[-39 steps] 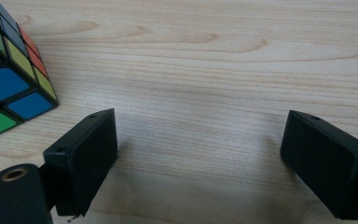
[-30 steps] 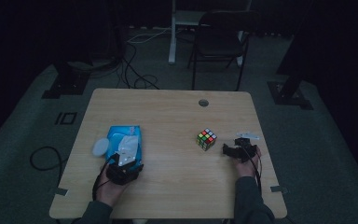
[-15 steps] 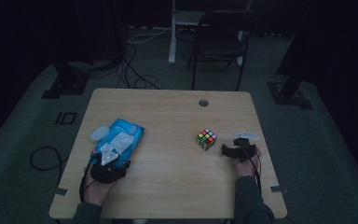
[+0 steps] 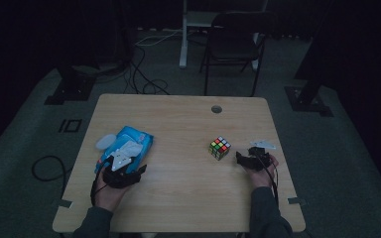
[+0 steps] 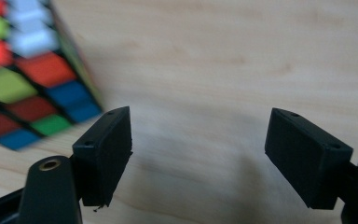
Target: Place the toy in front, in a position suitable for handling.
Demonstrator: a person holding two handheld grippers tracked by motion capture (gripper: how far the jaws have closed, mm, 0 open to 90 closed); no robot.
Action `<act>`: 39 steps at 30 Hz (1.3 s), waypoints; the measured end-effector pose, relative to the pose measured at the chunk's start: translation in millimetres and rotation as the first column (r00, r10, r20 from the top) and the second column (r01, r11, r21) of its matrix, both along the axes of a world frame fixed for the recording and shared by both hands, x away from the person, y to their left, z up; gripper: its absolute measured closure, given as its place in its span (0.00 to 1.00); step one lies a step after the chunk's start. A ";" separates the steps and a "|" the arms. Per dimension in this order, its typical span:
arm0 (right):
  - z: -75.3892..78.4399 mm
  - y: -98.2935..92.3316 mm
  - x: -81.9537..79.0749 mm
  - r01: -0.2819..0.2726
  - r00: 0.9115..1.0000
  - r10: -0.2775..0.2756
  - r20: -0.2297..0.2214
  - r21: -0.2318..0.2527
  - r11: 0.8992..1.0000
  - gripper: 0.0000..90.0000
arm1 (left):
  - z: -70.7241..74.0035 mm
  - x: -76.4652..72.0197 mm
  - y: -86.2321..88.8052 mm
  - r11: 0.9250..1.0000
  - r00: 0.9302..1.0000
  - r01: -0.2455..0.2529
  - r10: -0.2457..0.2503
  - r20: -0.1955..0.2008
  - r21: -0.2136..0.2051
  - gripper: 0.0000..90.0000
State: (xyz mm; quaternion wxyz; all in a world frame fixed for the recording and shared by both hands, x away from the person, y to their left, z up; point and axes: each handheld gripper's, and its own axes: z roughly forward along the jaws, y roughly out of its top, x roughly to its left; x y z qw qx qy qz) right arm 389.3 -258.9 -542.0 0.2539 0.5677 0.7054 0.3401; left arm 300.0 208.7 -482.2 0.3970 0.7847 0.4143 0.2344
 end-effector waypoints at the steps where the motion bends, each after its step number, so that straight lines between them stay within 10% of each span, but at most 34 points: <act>1: 4.5 1.2 -2.1 -0.017 1.000 0.017 0.022 0.007 1.000 0.25 | 0.2 0.2 1.0 1.000 1.000 -0.002 0.002 0.002 -0.002 0.50; 12: 37.9 32.8 -12.2 -0.260 0.955 0.247 0.166 0.055 0.964 0.19 | -0.4 -0.7 7.6 0.999 1.000 -0.019 0.019 0.007 -0.028 0.50; 27: 9.8 69.4 21.5 -0.359 0.931 0.360 0.055 -0.016 0.933 0.27 | -3.0 -1.0 14.8 0.998 0.999 -0.036 0.036 -0.005 -0.047 0.49; 32: 6.8 71.8 22.7 -0.369 0.927 0.370 0.058 -0.030 0.929 0.37 | -3.1 -1.1 15.4 0.998 0.999 -0.038 0.038 -0.006 -0.048 0.49; 39: 10.2 84.8 14.1 -0.426 0.899 0.428 0.091 -0.038 0.904 0.37 | -3.3 -1.1 16.9 0.998 0.999 -0.046 0.046 -0.007 -0.052 0.49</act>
